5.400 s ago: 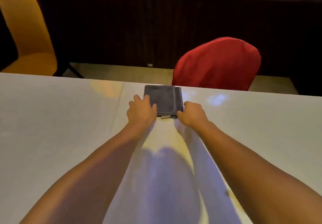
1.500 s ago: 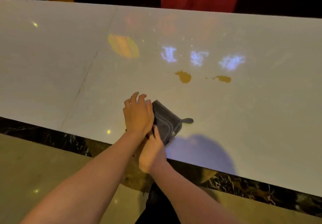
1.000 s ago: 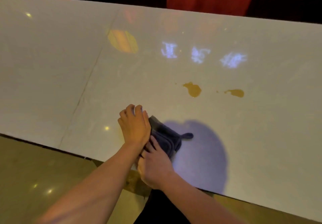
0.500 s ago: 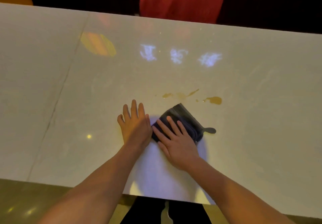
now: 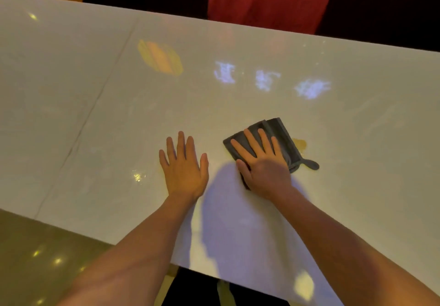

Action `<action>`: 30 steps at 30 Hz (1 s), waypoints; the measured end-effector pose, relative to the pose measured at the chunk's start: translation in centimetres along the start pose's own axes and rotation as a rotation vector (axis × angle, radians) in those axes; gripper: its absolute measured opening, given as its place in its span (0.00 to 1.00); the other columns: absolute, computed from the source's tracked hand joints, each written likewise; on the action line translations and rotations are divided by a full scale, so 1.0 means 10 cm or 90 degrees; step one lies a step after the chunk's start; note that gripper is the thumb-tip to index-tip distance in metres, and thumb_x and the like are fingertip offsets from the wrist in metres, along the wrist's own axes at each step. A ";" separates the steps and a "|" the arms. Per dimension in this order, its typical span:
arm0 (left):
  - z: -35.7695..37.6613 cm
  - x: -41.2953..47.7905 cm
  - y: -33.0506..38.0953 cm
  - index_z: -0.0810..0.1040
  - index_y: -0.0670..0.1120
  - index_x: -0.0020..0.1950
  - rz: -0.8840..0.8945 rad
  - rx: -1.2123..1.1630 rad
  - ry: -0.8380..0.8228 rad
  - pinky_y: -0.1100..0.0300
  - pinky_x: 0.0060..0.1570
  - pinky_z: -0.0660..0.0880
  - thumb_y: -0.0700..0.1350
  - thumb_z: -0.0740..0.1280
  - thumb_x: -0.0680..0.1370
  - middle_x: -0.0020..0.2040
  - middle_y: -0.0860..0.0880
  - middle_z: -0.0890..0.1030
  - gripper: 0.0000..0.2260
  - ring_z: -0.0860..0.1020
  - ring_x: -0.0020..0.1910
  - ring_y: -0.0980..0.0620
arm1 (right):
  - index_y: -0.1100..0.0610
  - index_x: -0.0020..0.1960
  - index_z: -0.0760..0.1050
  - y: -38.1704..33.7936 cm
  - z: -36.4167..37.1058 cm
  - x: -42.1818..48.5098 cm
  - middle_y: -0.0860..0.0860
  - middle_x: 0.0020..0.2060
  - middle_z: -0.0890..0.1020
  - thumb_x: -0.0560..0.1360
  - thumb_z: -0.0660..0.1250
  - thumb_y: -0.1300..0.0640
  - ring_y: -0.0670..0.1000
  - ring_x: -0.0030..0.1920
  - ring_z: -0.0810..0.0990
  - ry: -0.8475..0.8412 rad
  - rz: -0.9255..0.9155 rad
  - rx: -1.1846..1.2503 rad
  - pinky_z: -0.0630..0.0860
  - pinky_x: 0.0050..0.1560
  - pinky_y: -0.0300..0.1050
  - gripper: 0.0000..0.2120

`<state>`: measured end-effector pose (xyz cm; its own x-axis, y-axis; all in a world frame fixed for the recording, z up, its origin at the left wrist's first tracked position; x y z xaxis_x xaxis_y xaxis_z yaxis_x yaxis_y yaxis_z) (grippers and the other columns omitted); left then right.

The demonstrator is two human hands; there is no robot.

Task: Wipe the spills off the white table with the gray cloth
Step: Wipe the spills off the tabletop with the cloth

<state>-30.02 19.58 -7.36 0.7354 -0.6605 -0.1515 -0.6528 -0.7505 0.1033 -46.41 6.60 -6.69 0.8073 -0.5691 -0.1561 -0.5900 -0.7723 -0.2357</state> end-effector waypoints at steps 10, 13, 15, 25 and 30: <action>0.05 0.01 0.00 0.56 0.48 0.80 -0.005 0.011 -0.002 0.37 0.77 0.45 0.67 0.42 0.78 0.82 0.46 0.51 0.36 0.45 0.80 0.39 | 0.41 0.80 0.45 0.98 -0.16 -0.20 0.52 0.81 0.45 0.81 0.48 0.38 0.61 0.80 0.41 0.050 0.456 0.042 0.41 0.76 0.68 0.30; 0.04 0.01 0.01 0.57 0.48 0.79 -0.011 0.016 0.002 0.38 0.77 0.45 0.66 0.44 0.78 0.82 0.47 0.52 0.35 0.46 0.80 0.40 | 0.42 0.80 0.49 0.03 0.03 -0.03 0.52 0.81 0.49 0.81 0.49 0.41 0.62 0.80 0.44 0.056 0.237 0.020 0.38 0.76 0.65 0.29; 0.03 0.01 0.01 0.57 0.48 0.79 -0.010 0.012 -0.002 0.38 0.77 0.45 0.66 0.44 0.78 0.82 0.47 0.52 0.34 0.45 0.81 0.41 | 0.42 0.80 0.51 -0.26 0.12 -0.11 0.51 0.81 0.51 0.81 0.48 0.41 0.61 0.80 0.46 0.026 0.100 0.016 0.39 0.77 0.65 0.28; 0.00 -0.01 0.02 0.55 0.47 0.80 -0.005 0.021 0.002 0.38 0.77 0.45 0.66 0.42 0.77 0.83 0.47 0.50 0.36 0.45 0.81 0.40 | 0.43 0.81 0.45 1.63 -0.27 -0.49 0.52 0.82 0.47 0.82 0.44 0.42 0.60 0.80 0.43 0.105 0.566 0.055 0.42 0.78 0.65 0.28; -0.06 -0.03 0.08 0.53 0.48 0.80 -0.009 0.025 -0.016 0.38 0.77 0.45 0.68 0.37 0.75 0.83 0.47 0.49 0.39 0.45 0.81 0.40 | 0.45 0.81 0.49 -0.16 0.10 -0.16 0.51 0.81 0.51 0.82 0.49 0.48 0.62 0.80 0.43 0.049 0.127 0.067 0.41 0.78 0.62 0.28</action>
<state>-30.67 19.15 -6.64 0.7402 -0.6487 -0.1770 -0.6492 -0.7580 0.0629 -46.74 8.98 -7.05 0.6687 -0.7309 -0.1367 -0.7301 -0.6105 -0.3070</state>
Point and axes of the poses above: each hand's wrist, its own x-axis towards the middle knuckle, its own z-axis out of the palm, y = z × x, the point moved 4 cm from there along x, towards the middle knuckle
